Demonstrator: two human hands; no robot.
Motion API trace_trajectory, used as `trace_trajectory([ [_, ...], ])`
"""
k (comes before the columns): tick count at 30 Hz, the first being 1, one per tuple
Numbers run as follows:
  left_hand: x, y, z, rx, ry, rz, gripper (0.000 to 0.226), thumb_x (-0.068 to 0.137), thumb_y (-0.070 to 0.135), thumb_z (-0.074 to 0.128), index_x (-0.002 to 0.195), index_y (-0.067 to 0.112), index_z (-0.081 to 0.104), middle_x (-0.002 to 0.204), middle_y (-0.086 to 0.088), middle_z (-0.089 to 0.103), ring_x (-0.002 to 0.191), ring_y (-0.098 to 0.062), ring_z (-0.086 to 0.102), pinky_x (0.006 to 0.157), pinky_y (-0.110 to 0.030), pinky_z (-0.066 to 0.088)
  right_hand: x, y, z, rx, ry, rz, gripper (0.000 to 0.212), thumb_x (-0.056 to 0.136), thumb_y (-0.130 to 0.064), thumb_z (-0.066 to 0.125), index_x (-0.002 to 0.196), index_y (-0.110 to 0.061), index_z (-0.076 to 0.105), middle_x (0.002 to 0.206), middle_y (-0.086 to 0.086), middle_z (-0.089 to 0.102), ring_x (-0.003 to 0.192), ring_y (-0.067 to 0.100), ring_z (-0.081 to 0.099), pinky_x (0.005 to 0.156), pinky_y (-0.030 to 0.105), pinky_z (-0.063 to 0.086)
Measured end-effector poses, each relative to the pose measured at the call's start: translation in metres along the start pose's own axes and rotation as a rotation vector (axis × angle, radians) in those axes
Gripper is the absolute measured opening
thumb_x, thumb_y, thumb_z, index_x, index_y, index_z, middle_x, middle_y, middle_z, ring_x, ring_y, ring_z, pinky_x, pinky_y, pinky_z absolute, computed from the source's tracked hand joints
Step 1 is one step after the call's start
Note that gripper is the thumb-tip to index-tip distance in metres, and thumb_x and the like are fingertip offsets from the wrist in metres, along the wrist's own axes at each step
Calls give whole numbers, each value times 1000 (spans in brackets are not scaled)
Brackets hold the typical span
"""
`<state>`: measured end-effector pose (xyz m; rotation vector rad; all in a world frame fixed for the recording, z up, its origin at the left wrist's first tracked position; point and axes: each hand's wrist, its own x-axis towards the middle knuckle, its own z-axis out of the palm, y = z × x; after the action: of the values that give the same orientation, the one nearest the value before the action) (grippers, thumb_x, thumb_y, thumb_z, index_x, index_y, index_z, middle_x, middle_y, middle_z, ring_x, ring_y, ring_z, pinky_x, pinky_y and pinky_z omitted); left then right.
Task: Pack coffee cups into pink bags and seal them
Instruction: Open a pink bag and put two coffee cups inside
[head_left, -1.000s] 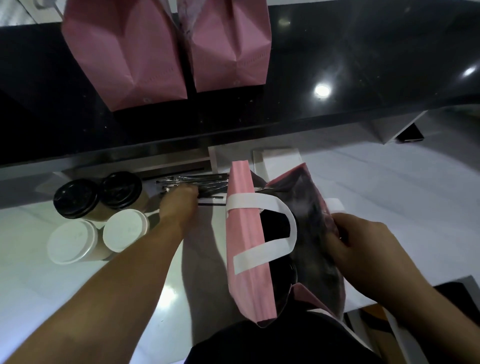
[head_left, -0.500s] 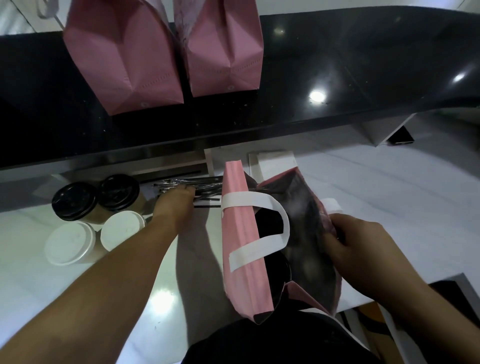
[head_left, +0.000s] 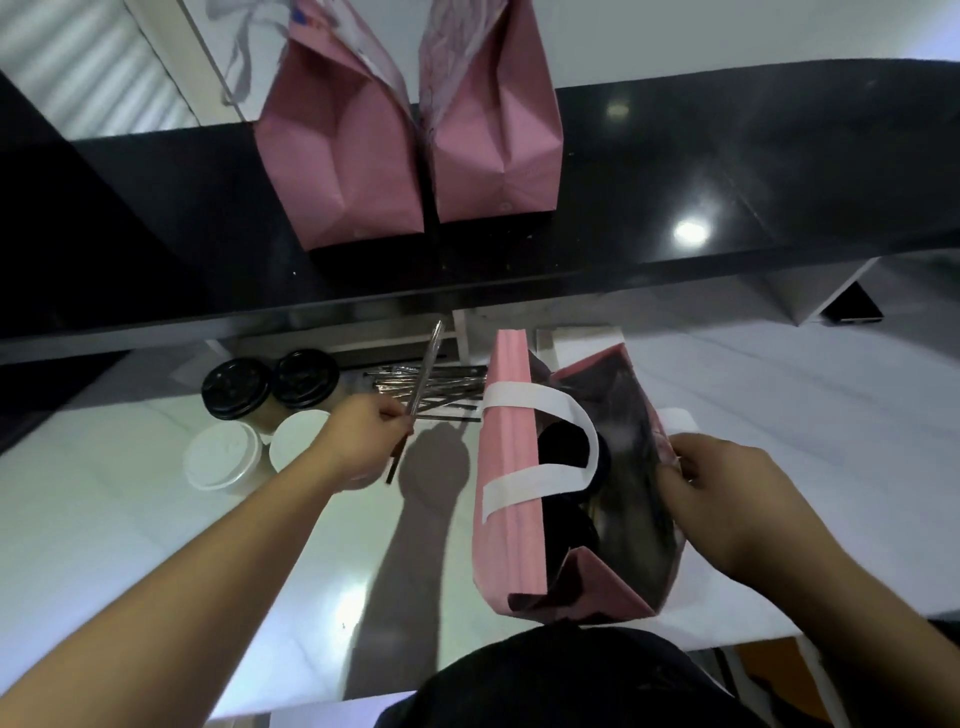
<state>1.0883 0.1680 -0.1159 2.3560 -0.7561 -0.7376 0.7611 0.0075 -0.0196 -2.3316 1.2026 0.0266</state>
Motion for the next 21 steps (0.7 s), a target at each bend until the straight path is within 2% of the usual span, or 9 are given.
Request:
trace_trajectory([
  [4,-46,13,-17,-239,-92,-65,25,94,14,72,70,18,76,71,-10,76,58,-18,65,62,-32,48,1,-1,-3,-11,-15,-29,31,100,-32,48,74,-21,61,62,0,65,57,17,61,54,43,54],
  [7,-83,31,-34,-358,-163,-43,19,92,6,74,75,15,76,81,-25,74,64,-20,64,64,-34,51,3,-1,-5,-4,-31,-36,28,99,-31,47,78,-22,63,65,-2,67,58,17,63,58,44,58],
  [9,-105,47,-43,-390,-205,-25,15,92,3,74,82,14,77,84,-23,75,66,-17,67,63,-28,54,5,-1,-5,-4,-38,-44,28,99,-30,48,77,-21,62,63,-1,66,58,18,63,58,43,57],
  [12,-130,79,-52,-403,-257,-10,20,90,0,75,87,19,81,86,-14,79,68,-16,71,63,-22,55,6,0,-5,-1,-50,-61,28,98,-30,49,76,-20,61,64,-1,65,59,19,62,57,41,55],
  [16,-150,129,-49,-249,-362,15,17,88,9,78,92,25,82,85,-7,80,72,-18,76,70,-30,62,9,1,-7,8,-61,-67,29,98,-31,48,75,-18,61,67,1,67,62,21,63,55,38,52],
  [18,-153,152,-40,-75,-381,48,17,85,19,78,99,30,80,84,4,81,76,-14,77,78,-36,65,10,3,-8,-10,-47,-75,31,97,-31,49,71,-17,58,65,1,64,60,20,60,49,34,43],
  [19,-153,162,-35,24,-366,74,20,83,24,78,101,32,80,83,10,80,75,-12,77,76,-35,65,10,4,-9,-15,-41,-79,31,96,-31,49,70,-16,57,63,1,62,59,20,59,47,33,39],
  [21,-148,182,-25,207,-317,108,21,81,28,74,99,35,82,81,14,78,73,-15,75,61,-29,61,10,5,-9,-7,-40,-83,31,95,-30,49,68,-15,56,61,1,61,57,21,59,46,32,38],
])
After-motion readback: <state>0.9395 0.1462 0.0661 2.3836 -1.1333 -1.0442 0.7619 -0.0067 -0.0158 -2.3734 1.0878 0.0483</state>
